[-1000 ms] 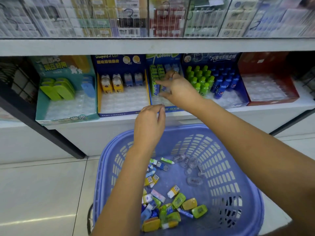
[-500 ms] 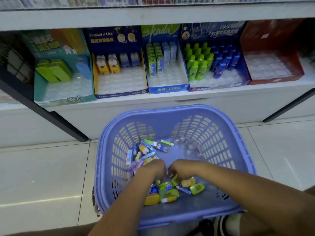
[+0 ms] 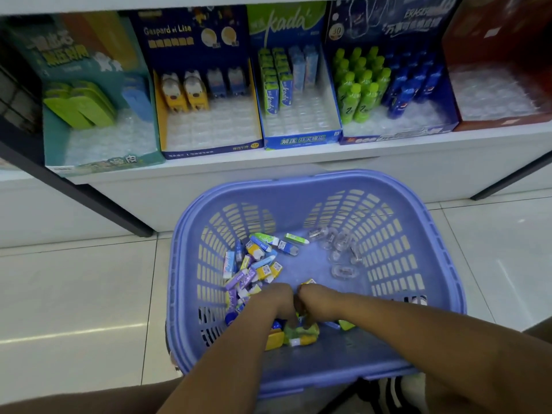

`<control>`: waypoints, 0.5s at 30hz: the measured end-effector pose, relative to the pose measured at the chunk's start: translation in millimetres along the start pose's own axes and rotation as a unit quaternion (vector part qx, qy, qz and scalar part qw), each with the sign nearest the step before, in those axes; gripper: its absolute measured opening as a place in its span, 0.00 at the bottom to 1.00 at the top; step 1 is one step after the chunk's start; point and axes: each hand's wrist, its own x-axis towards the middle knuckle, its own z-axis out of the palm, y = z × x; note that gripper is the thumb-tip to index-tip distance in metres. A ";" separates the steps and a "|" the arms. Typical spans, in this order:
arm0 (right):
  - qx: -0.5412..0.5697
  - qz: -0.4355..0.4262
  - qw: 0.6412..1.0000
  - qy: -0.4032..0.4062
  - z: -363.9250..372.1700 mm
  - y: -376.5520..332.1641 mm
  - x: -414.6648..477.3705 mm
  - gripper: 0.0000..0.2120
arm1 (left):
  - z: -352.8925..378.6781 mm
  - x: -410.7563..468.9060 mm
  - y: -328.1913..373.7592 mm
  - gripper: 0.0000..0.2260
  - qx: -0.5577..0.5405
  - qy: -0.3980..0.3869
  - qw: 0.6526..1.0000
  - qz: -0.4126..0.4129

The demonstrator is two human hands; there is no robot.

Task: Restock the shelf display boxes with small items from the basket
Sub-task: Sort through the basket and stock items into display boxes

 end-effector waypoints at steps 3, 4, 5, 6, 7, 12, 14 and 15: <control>0.025 0.020 0.999 -0.002 -0.9 0.7 -0.8 0.15 | -1.2 1.5 -2.7 0.14 -0.044 0.000 0.999 0.007; 0.036 0.028 0.999 -0.004 -3.2 1.8 -1.0 0.14 | -3.7 0.1 -4.2 0.15 -0.071 0.005 0.997 0.013; 0.041 0.041 0.998 -0.010 -8.9 2.1 -3.0 0.13 | -7.7 -2.3 -5.7 0.15 -0.105 0.014 0.994 0.016; 0.042 0.055 0.997 -0.016 -15.6 4.1 -3.9 0.12 | -13.4 -5.6 -6.5 0.16 -0.142 0.026 0.989 0.016; 0.049 0.072 0.996 -0.025 -25.1 6.1 -6.7 0.10 | -20.7 -10.6 -7.1 0.16 -0.179 0.040 0.983 0.013; 0.104 0.076 0.991 -0.038 -98.6 17.4 -40.3 0.08 | -71.8 -39.2 -3.4 0.10 -0.410 0.127 0.903 0.013; 0.187 0.040 0.981 0.027 -133.6 16.9 -66.1 0.06 | -96.6 -58.5 -1.8 0.06 -0.504 0.134 0.853 0.030; 0.239 0.016 0.969 0.066 -150.4 15.1 -79.2 0.06 | -108.4 -68.9 -1.9 0.06 -0.514 0.144 0.845 0.042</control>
